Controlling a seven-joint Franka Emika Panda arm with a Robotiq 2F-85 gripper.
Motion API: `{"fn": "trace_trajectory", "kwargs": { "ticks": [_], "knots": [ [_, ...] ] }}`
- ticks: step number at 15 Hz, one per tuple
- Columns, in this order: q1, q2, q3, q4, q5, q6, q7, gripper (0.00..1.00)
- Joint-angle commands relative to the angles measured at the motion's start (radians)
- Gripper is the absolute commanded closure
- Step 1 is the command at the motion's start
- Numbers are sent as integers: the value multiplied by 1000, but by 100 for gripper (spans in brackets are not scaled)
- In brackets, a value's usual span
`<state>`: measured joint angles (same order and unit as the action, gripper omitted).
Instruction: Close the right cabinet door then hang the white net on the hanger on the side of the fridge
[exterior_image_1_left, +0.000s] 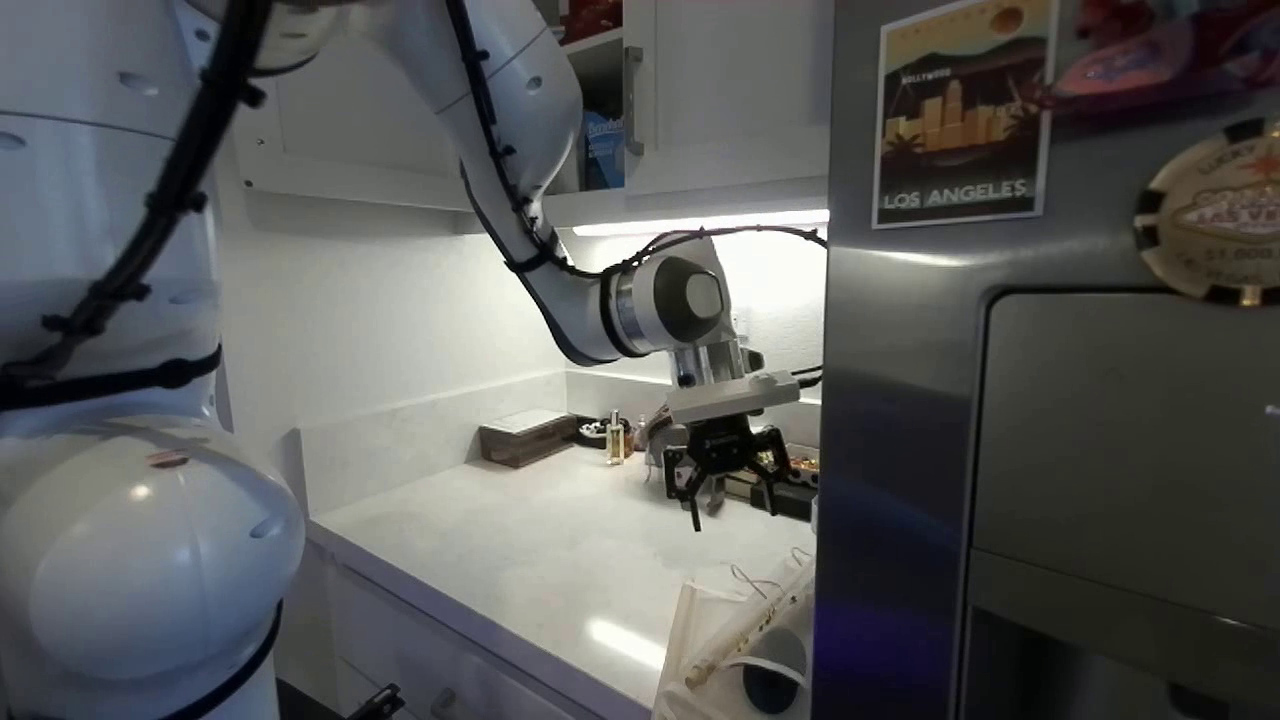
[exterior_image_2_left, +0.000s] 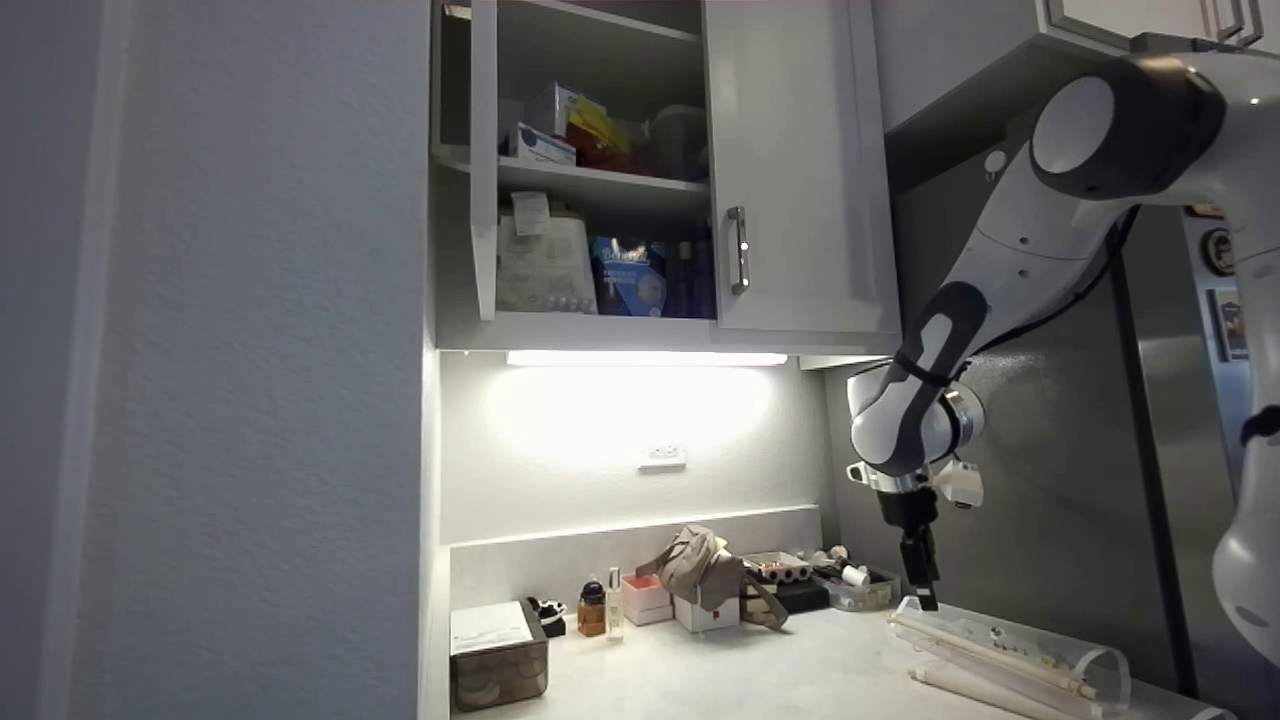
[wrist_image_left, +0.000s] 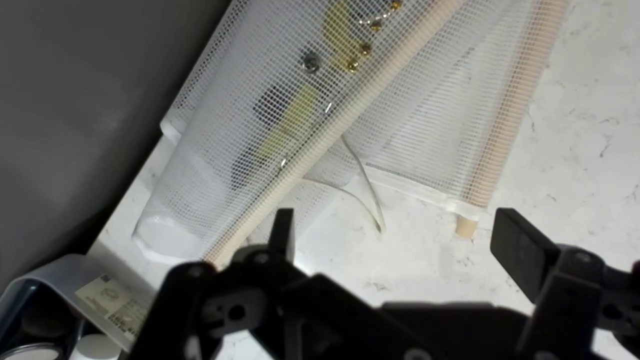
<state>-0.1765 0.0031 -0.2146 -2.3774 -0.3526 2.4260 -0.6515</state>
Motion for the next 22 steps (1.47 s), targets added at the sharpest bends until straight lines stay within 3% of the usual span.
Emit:
{"fn": "trace_trajectory", "kwargs": {
  "ticks": [1,22],
  "knots": [
    [-15,51,3,22,5,41,-56,0],
    [-27,151,25,39,0,60,-72,0]
  ]
}}
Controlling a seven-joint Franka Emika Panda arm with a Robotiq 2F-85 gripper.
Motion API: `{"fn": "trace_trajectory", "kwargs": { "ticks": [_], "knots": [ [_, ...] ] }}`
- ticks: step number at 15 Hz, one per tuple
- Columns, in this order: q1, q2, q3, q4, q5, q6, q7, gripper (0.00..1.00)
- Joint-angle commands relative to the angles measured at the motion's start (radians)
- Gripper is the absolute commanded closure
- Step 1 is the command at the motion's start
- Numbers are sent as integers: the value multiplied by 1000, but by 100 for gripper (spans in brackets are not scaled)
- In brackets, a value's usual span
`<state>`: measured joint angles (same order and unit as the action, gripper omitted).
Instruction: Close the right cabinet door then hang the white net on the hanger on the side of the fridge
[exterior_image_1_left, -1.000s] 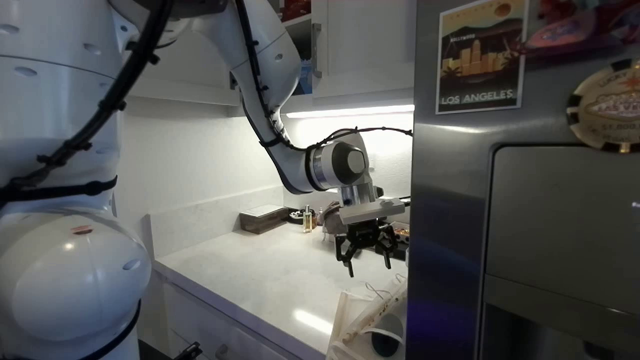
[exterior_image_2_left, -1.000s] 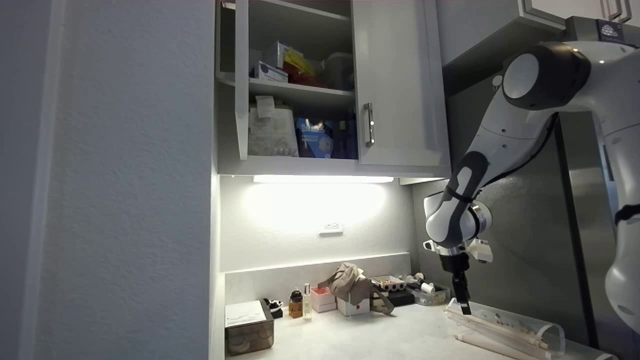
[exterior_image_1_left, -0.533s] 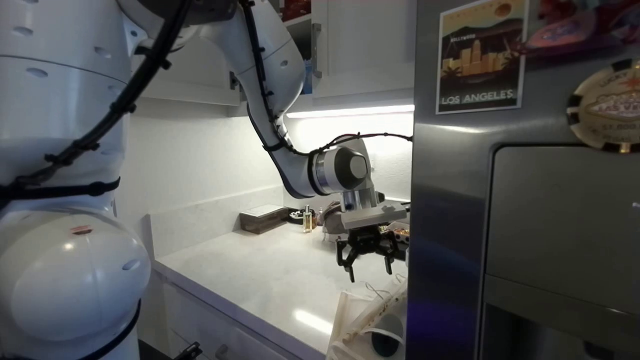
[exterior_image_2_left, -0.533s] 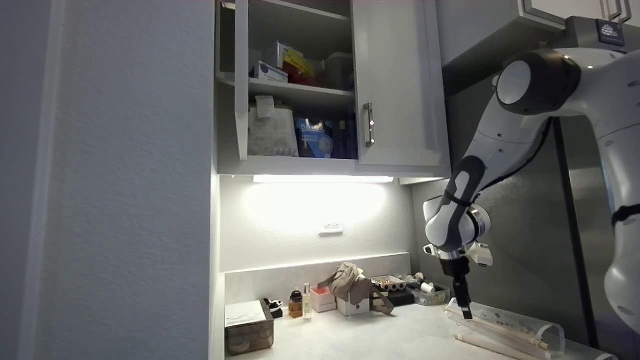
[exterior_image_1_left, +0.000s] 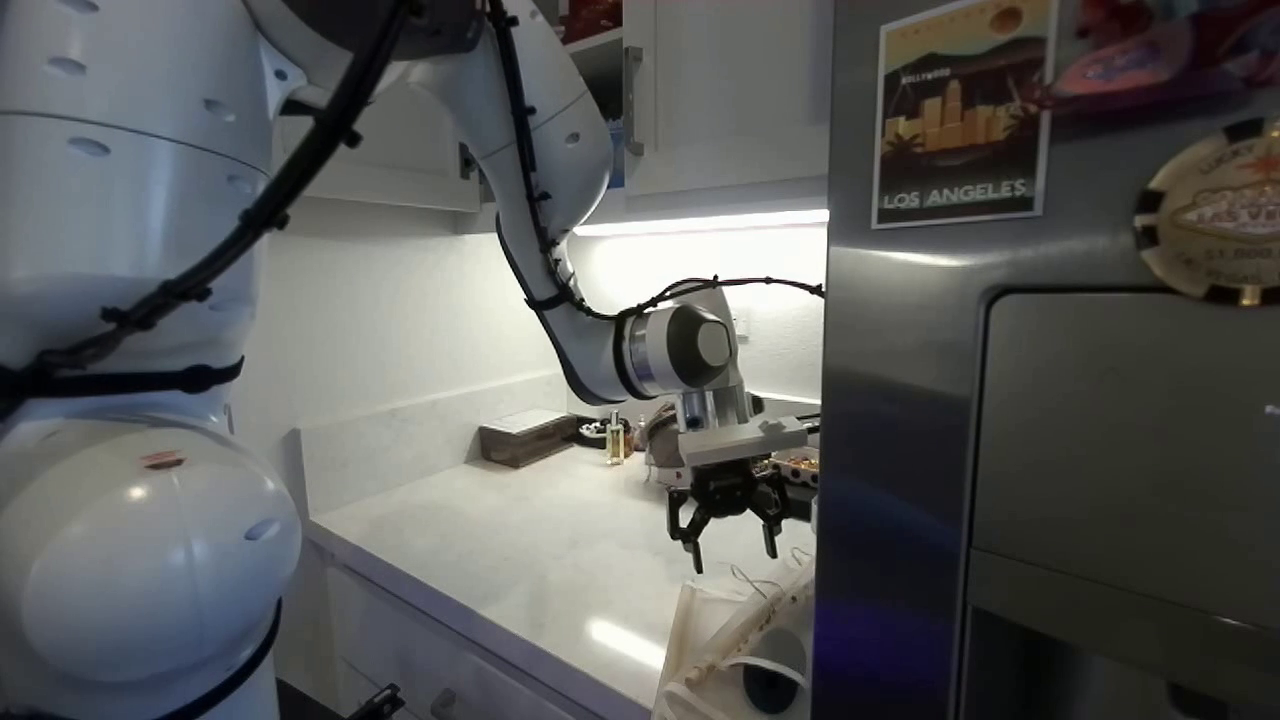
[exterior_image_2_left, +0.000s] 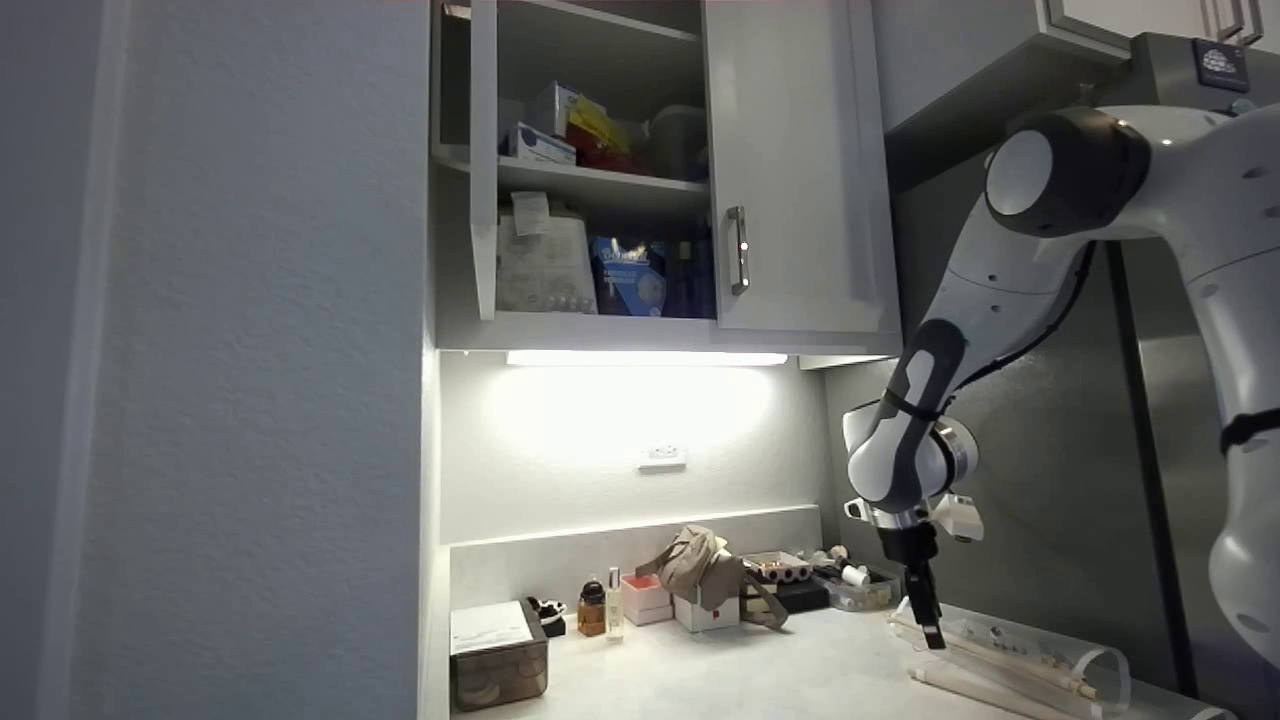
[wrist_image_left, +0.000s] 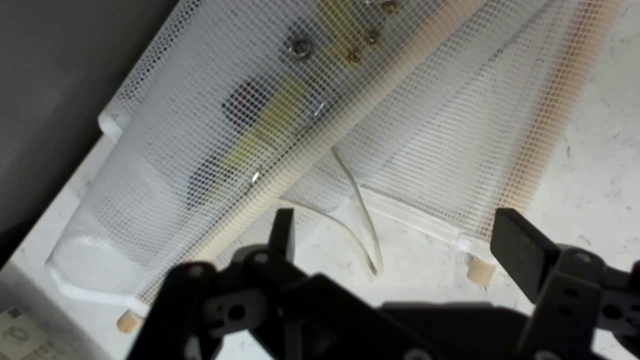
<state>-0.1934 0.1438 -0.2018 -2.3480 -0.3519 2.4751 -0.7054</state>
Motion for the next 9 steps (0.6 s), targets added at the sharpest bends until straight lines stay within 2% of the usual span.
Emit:
{"fn": "trace_trajectory", "kwargs": {
  "ticks": [1,7,8,9],
  "knots": [
    [-10,13,13,11,0,9,-18,0],
    [-11,39,19,23,4,6,-17,0],
    [-12,45,20,28,7,6,-18,25],
    [-12,49,21,31,6,5,-20,26]
  ]
}}
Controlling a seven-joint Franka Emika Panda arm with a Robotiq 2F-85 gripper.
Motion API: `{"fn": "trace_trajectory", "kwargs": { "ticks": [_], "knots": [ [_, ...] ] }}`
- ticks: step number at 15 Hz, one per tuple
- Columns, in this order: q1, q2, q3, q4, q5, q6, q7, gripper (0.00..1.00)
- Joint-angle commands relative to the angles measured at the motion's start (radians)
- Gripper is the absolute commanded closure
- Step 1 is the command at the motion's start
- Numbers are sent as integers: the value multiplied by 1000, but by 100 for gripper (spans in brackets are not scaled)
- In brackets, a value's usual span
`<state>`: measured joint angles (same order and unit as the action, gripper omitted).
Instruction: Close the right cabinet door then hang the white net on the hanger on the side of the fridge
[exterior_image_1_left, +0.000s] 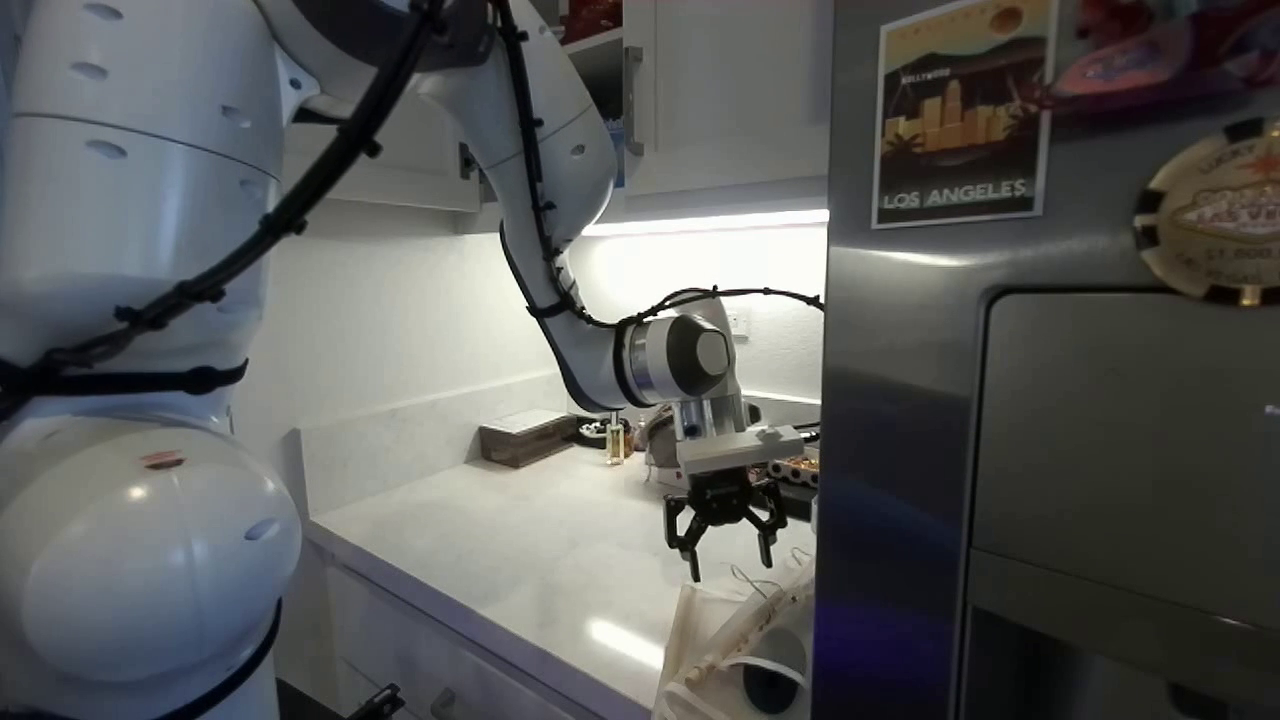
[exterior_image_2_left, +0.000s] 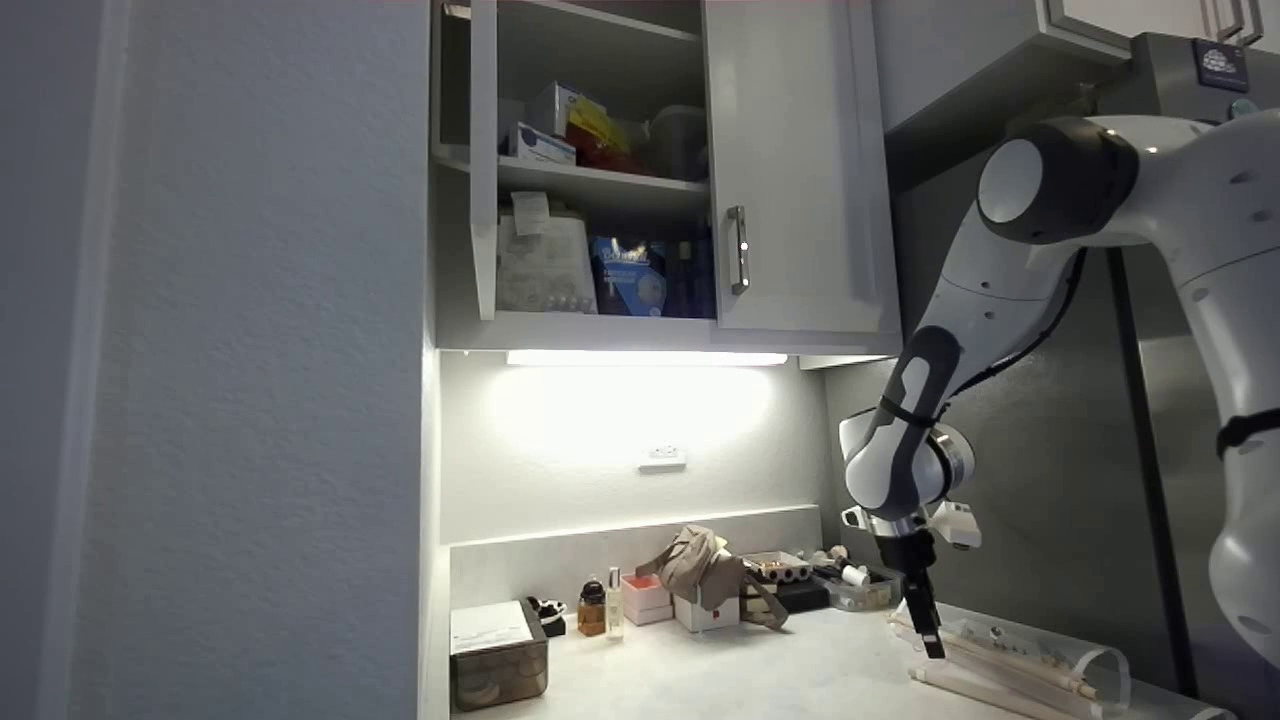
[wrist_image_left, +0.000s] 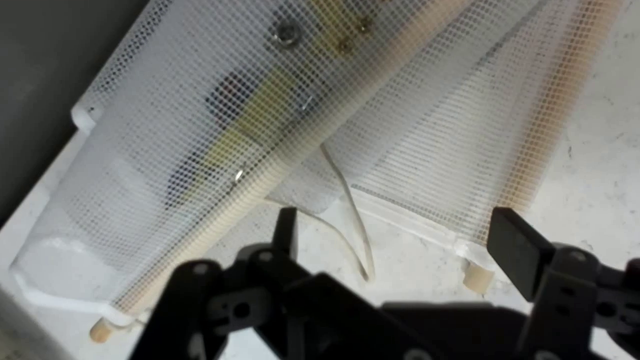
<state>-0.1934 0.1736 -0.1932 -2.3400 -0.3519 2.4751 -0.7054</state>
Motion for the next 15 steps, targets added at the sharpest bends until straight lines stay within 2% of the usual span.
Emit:
{"fn": "trace_trajectory", "kwargs": {
  "ticks": [1,4,10,15],
  "knots": [
    [-13,24,12,27,7,6,-20,32],
    [-12,37,13,43,8,1,-14,58],
    [-12,44,14,66,7,-4,-7,99],
    [-10,12,8,79,-5,-35,1,100]
  ]
}}
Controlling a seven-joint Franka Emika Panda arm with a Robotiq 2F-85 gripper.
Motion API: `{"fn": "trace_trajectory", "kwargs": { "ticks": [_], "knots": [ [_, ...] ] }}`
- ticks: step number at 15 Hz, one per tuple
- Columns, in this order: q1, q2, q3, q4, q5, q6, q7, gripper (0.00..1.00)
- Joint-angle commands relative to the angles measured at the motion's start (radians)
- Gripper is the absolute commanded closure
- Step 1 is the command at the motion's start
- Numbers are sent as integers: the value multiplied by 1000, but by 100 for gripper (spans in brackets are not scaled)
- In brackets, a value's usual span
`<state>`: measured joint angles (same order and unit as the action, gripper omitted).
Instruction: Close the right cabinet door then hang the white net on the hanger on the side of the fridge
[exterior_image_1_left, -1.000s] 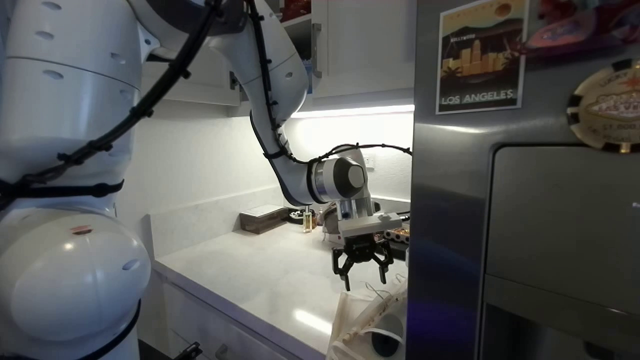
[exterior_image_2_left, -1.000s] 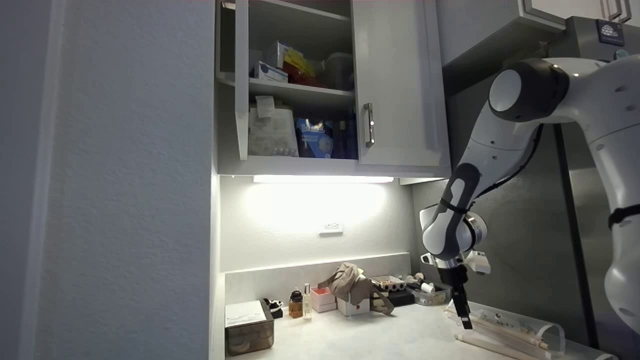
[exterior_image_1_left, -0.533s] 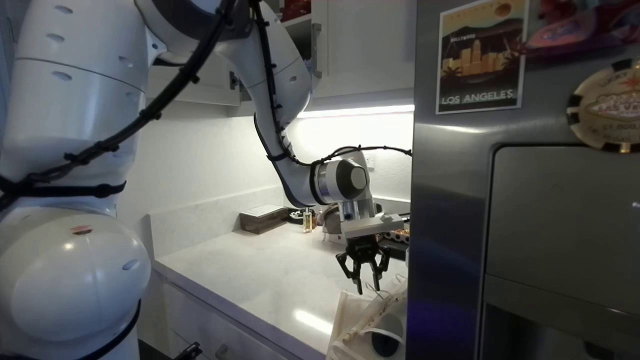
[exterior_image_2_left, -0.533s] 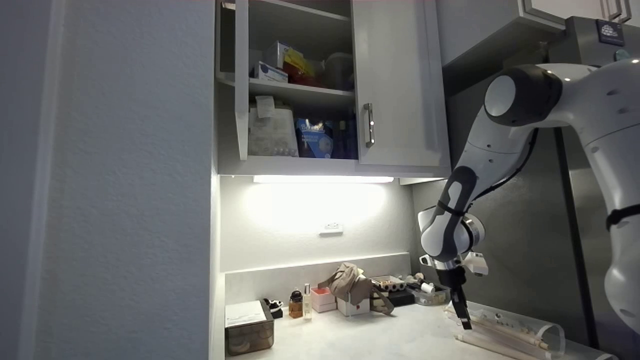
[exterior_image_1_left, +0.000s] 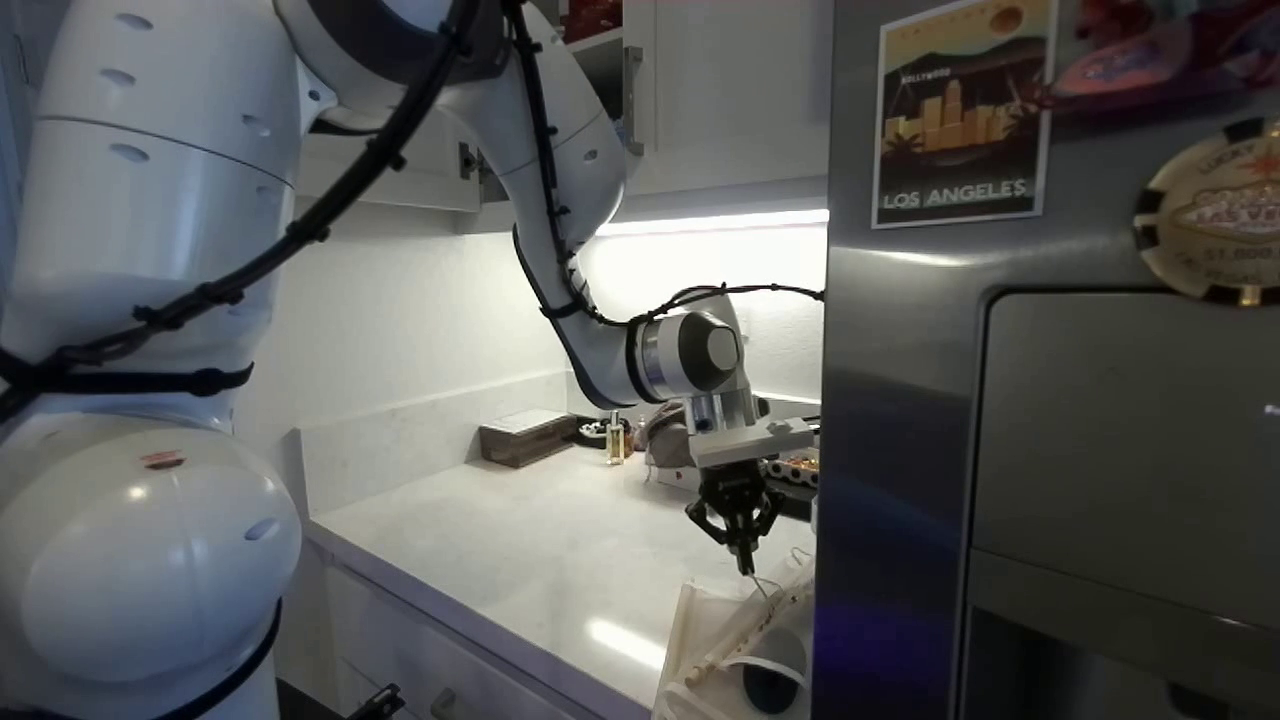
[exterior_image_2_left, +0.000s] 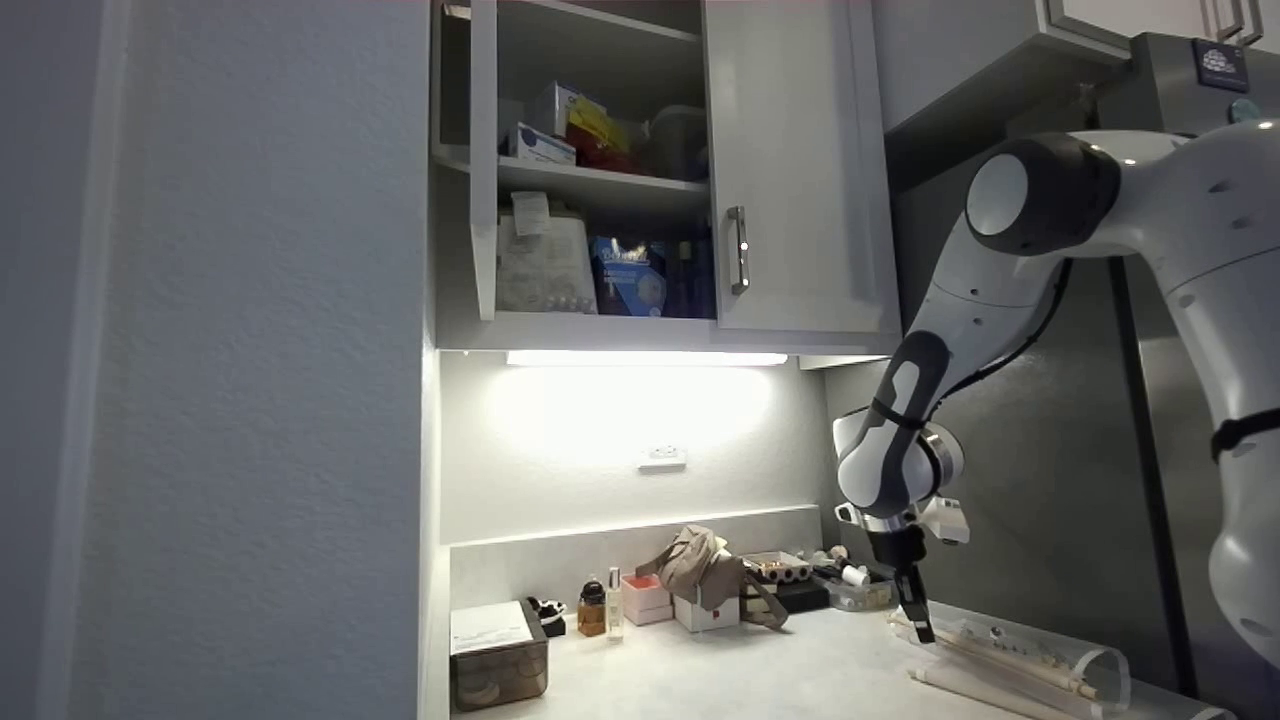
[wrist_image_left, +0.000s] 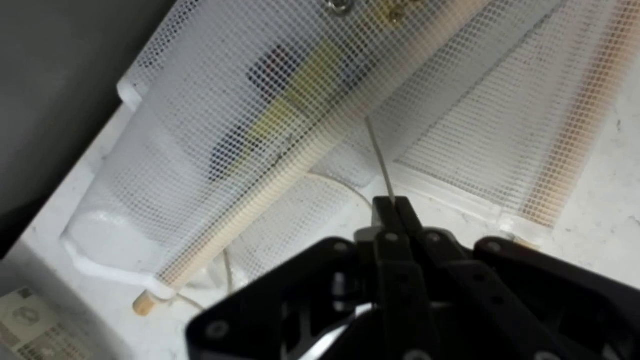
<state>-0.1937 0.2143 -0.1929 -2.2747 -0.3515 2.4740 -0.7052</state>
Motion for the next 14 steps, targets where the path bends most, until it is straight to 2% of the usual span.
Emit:
{"fn": "trace_trajectory", "kwargs": {
  "ticks": [1,4,7,11,14],
  "knots": [
    [-8,-42,3,18,-11,-53,11,100],
    [1,-116,-16,21,-47,-125,74,100],
    [4,-216,-24,38,-108,-257,180,100],
    [13,-368,5,78,-135,-497,289,100],
    [25,-459,35,112,-128,-631,346,100]
  ]
}}
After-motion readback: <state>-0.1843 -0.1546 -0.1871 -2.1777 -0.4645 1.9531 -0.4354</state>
